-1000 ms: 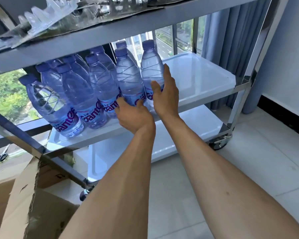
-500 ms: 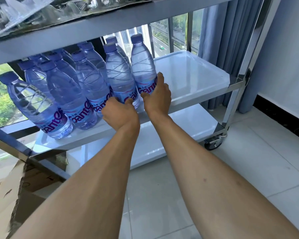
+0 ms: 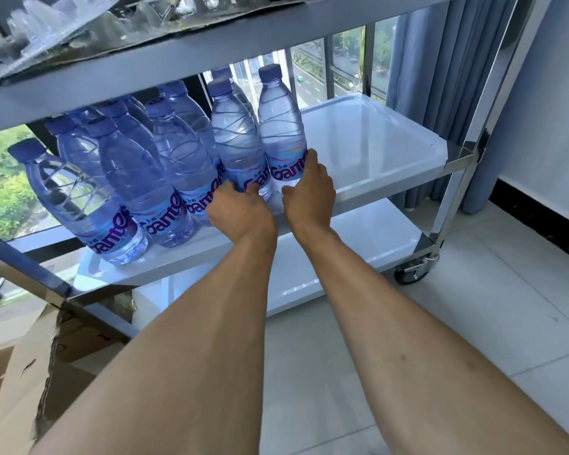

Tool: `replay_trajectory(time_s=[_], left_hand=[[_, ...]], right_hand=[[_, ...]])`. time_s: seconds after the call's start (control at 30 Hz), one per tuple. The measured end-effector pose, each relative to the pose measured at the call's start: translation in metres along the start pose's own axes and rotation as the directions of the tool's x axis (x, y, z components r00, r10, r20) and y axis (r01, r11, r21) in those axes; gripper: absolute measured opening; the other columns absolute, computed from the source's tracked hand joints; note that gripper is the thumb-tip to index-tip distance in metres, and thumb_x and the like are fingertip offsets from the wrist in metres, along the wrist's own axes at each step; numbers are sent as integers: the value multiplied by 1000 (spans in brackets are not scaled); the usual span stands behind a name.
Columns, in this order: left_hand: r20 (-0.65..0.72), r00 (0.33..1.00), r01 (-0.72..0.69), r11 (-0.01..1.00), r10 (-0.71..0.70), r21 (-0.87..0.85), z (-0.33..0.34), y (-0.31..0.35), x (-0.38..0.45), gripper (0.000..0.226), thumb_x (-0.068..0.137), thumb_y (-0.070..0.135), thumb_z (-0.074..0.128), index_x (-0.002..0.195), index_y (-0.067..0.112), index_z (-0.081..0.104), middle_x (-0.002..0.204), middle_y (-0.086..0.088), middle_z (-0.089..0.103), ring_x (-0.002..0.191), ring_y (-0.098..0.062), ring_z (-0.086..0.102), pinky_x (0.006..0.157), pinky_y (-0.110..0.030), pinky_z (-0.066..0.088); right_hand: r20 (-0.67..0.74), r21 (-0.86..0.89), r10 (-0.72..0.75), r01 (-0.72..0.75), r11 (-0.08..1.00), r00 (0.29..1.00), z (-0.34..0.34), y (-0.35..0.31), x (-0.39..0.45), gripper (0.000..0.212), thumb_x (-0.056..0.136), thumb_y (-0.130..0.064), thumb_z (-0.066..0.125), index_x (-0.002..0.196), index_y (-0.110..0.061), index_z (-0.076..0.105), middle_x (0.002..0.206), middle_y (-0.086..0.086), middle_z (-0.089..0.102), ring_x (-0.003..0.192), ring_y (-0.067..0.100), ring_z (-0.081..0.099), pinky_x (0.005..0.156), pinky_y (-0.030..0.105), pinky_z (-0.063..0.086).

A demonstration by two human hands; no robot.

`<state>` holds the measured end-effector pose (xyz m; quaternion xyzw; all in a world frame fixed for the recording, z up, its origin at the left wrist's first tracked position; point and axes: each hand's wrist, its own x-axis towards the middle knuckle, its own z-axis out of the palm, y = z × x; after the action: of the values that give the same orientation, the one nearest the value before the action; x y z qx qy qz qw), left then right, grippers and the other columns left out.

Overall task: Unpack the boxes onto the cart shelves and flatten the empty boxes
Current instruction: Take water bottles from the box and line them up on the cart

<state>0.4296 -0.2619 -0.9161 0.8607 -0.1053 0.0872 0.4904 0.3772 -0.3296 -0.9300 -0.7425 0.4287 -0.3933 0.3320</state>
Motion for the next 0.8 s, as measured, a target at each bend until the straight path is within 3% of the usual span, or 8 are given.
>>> replay_trajectory(time_s=[0.1,0.2,0.33,0.57,0.67,0.8], left_hand=[[104,989,-99,995,102,-31,-19,-12,-19,17,90,17,64,98,2,66,92,-15,69,89,-35,61,73,-32,40],[84,986,-144,990,144,-1,-58,-25,-32,22,94,13,53,109,6,68,93,-14,71,89,-36,62,74,-34,44],[16,997,-73,997,72,38,-124,-30,-36,25,94,15,50,110,13,68,94,-14,71,89,-37,63,75,-36,48],[-50,998,60,965,-49,255,-285,-78,-47,22,92,16,50,100,15,71,96,-14,71,94,-35,62,71,-32,41],[-116,970,242,920,-216,309,-349,-124,-40,29,89,15,53,112,15,70,111,-13,70,108,-33,60,85,-33,46],[-198,883,468,835,-426,291,-418,-189,-19,33,84,11,56,114,12,69,117,-18,67,114,-36,59,92,-35,46]], right_hand=[[121,-51,42,-36,998,992,-12,-2,-3,71,85,-9,67,146,-7,32,131,16,55,119,33,54,96,38,43],[54,31,136,-138,990,989,-23,-15,-29,48,82,4,57,129,0,47,126,16,57,117,34,53,94,37,45],[9,57,170,-171,984,985,-30,-34,-91,51,82,6,52,133,-1,52,135,14,52,126,32,46,102,34,36],[315,85,108,-141,986,943,-26,-112,-207,27,84,2,52,105,-1,69,104,20,70,101,39,61,87,37,45],[518,156,-9,-85,984,855,2,-159,-249,30,86,2,50,107,-1,70,107,19,71,103,38,63,96,41,48],[745,160,-80,-61,985,662,61,-217,-301,27,88,0,52,105,-6,72,110,15,70,104,33,65,94,40,52]])
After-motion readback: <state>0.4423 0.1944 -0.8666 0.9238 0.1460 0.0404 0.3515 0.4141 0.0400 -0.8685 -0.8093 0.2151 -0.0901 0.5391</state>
